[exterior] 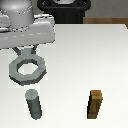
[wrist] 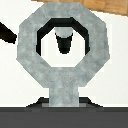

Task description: Put the loop with the handle onto the peg.

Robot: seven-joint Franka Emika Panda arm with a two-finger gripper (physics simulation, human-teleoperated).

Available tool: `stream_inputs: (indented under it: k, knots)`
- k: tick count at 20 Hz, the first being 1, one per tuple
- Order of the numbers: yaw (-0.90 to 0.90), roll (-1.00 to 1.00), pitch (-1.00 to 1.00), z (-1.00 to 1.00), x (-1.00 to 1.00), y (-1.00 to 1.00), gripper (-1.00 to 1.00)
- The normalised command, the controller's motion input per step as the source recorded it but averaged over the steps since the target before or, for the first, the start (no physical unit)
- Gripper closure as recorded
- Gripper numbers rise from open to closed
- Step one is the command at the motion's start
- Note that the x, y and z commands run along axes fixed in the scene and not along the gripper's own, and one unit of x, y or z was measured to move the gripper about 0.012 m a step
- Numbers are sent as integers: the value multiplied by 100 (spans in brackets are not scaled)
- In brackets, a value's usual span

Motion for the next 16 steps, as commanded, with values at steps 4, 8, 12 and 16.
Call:
stream_inputs:
  k: [4, 8, 12, 16]
  knots:
    - [0, 0, 0, 0, 0, 0, 100]
    - [0, 0, 0, 50, 0, 0, 100]
    - [0, 0, 0, 0, 25, 0, 100]
    - [0, 0, 0, 0, 75, 0, 100]
